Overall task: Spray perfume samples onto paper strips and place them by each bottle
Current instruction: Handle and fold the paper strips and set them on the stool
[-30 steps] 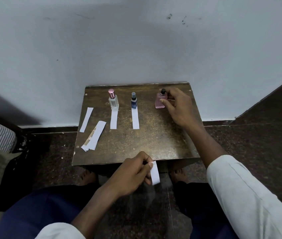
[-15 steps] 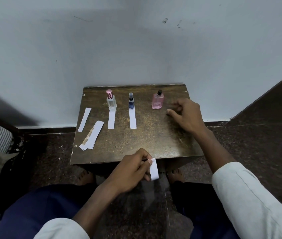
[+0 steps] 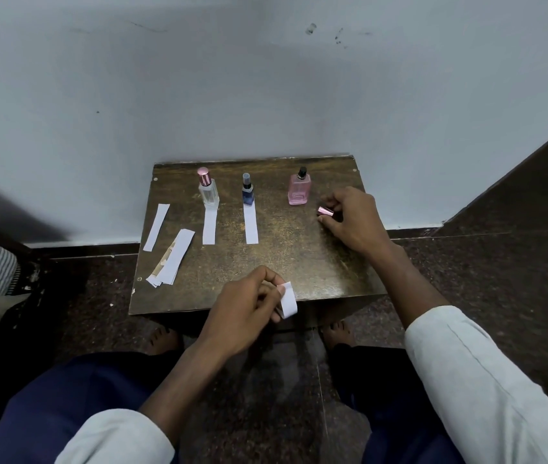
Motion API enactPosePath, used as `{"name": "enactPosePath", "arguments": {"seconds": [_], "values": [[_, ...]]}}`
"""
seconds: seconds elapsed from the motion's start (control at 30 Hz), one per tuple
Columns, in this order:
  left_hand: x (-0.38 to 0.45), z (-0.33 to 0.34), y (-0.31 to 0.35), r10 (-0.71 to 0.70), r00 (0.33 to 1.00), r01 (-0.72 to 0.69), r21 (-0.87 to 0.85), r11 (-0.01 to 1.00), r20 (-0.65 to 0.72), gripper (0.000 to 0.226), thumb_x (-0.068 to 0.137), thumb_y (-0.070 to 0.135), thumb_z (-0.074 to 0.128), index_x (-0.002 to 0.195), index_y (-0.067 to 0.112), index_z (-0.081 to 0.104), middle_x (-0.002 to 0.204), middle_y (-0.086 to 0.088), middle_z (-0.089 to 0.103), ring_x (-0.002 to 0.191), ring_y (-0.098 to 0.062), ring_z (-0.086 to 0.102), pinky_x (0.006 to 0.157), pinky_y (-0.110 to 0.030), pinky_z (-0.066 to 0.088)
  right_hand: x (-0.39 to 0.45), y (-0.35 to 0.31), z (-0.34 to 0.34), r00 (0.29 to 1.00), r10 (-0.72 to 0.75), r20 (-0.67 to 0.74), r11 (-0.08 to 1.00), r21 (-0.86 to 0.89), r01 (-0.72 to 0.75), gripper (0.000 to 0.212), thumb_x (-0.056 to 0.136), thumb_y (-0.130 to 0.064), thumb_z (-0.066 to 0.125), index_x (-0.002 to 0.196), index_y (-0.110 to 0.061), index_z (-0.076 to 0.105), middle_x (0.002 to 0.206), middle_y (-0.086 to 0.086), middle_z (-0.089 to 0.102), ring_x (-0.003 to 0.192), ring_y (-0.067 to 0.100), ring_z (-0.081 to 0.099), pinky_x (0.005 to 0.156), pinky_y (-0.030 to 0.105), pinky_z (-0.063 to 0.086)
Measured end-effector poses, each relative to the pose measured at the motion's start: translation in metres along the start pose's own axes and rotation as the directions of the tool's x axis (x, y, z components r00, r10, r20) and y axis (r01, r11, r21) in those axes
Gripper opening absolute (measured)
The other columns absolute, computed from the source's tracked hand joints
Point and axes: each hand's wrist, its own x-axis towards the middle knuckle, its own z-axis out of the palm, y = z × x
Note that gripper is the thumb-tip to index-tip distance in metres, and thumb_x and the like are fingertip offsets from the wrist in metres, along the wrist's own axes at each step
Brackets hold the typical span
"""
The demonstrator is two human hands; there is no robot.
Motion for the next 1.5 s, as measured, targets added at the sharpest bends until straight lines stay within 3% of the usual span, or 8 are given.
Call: {"name": "enactPosePath", "arguments": {"seconds": [0.17,0.57,0.67,0.87,1.1,1.27,1.43,1.5], "values": [[0.001,0.0,0.002,0.02,1.0,-0.02,-0.012,1.0,-0.01,0.006,0.109,0.029,0.061,0.107,0.024,0.063,0.077,0.01,0.079,0.067,-0.003,0.076,0.069,-0.01,0.05,0.001,0.001,-0.001,1.0,0.013,0.004,1.0,0.011,-0.013,0.034,0.087,-0.023,0.085,0.118,-0.012,0.076,0.11,0.007,0.072,0.091,0.016,0.067,0.083,0.023,0.046],[0.002,-0.004,0.007,0.014,0.997,-0.022,-0.116,0.993,-0.069,0.01,0.109,0.029,0.061,0.109,0.02,0.065,0.077,0.005,0.078,0.069,-0.011,0.078,0.064,-0.014,0.048,-0.038,-0.024,-0.012,0.983,0.005,-0.184,0.996,0.087,0.011,0.028,0.094,-0.027,0.077,0.119,-0.015,0.073,0.11,0.0,0.07,0.096,0.014,0.064,0.086,0.027,0.051],[0.0,-0.006,0.011,0.004,0.997,-0.017,-0.163,0.986,-0.081,0.012,0.108,0.029,0.062,0.11,0.018,0.066,0.078,0.002,0.079,0.069,-0.014,0.078,0.062,-0.011,0.048,-0.063,-0.053,-0.02,0.995,0.038,-0.088,0.976,0.218,-0.018,0.017,0.1,-0.033,0.07,0.109,-0.021,0.078,0.102,-0.007,0.075,0.089,0.006,0.066,0.08,0.023,0.054],[-0.001,-0.01,0.013,0.046,0.982,-0.075,-0.154,0.985,-0.184,0.006,0.105,0.026,0.069,0.107,0.021,0.07,0.077,0.004,0.079,0.064,-0.012,0.077,0.064,-0.019,0.058,-0.102,-0.087,-0.015,0.959,0.044,0.281,0.844,0.504,-0.186,0.032,0.111,-0.036,0.052,0.106,-0.02,0.078,0.093,-0.007,0.079,0.085,0.001,0.072,0.073,0.019,0.051],[0.003,-0.015,0.004,0.113,0.952,-0.114,0.014,0.993,-0.283,0.002,0.1,0.033,0.072,0.1,0.031,0.073,0.079,0.011,0.074,0.067,-0.004,0.07,0.063,-0.024,0.056,-0.135,-0.107,-0.014,0.927,0.178,0.33,0.655,0.663,-0.362,0.041,0.112,-0.039,0.047,0.1,-0.018,0.08,0.081,-0.003,0.078,0.074,0.006,0.071,0.068,0.023,0.052],[0.008,-0.016,0.001,0.129,0.962,-0.128,0.02,0.992,-0.239,0.001,0.1,0.032,0.073,0.101,0.03,0.074,0.074,0.015,0.069,0.062,0.0,0.064,0.06,-0.023,0.053,-0.144,-0.11,-0.009,0.872,0.258,0.415,0.594,0.644,-0.482,0.054,0.109,-0.055,0.042,0.102,-0.019,0.081,0.098,-0.002,0.081,0.083,0.008,0.068,0.074,0.03,0.051],[0.007,-0.021,0.002,0.2,0.958,-0.187,0.082,0.979,-0.204,0.004,0.099,0.034,0.075,0.101,0.032,0.075,0.084,0.014,0.073,0.071,-0.008,0.069,0.065,-0.027,0.057,-0.131,-0.111,-0.016,0.9,0.169,0.403,0.666,0.626,-0.406,0.046,0.107,-0.05,0.052,0.099,-0.017,0.083,0.095,0.001,0.082,0.087,0.008,0.075,0.072,0.02,0.052],[0.007,-0.023,0.003,0.228,0.96,-0.214,0.101,0.972,-0.162,0.004,0.099,0.034,0.075,0.103,0.034,0.075,0.089,0.016,0.073,0.075,-0.007,0.07,0.069,-0.027,0.059,-0.127,-0.108,-0.016,0.927,0.152,0.342,0.722,0.603,-0.341,0.036,0.104,-0.044,0.062,0.091,-0.017,0.081,0.085,0.005,0.079,0.08,0.011,0.073,0.073,0.03,0.052]]}}
